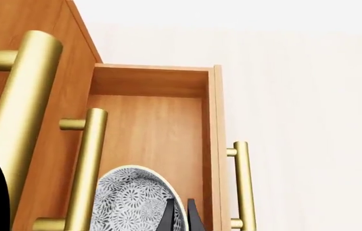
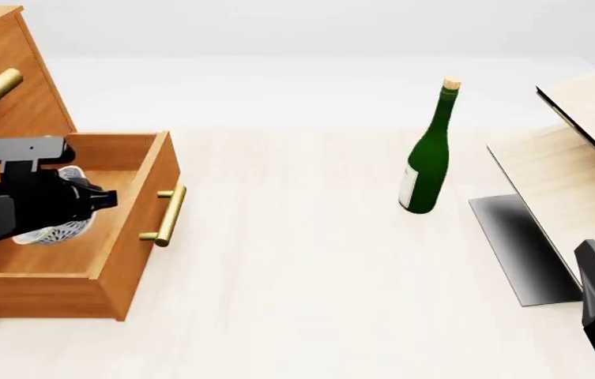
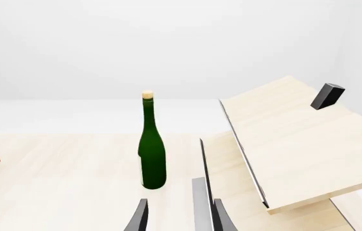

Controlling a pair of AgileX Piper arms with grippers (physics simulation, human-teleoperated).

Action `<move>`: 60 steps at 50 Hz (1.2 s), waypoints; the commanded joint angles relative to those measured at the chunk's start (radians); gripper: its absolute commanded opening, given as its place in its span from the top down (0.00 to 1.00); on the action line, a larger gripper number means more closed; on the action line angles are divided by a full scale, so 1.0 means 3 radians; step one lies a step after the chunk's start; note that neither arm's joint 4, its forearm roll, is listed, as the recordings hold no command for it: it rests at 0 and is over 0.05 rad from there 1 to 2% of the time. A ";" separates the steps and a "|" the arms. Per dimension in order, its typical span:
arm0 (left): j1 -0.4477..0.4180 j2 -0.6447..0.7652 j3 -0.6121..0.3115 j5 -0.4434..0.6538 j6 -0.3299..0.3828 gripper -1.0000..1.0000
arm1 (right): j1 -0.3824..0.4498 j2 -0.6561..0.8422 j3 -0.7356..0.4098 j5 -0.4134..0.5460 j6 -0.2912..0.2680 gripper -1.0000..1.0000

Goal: Put the bowl in the bottom drawer of the cabinet.

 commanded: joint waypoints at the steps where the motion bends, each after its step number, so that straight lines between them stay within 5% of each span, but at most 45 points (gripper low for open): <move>1: 0.0068 0.0022 -0.0001 -0.0051 0.0081 1.00 | 0.0000 0.0000 0.0000 0.0000 0.0000 0.00; 60: 0.0239 0.0514 0.0034 -0.0555 0.0271 1.00 | 0.0000 0.0000 0.0000 0.0000 0.0000 0.00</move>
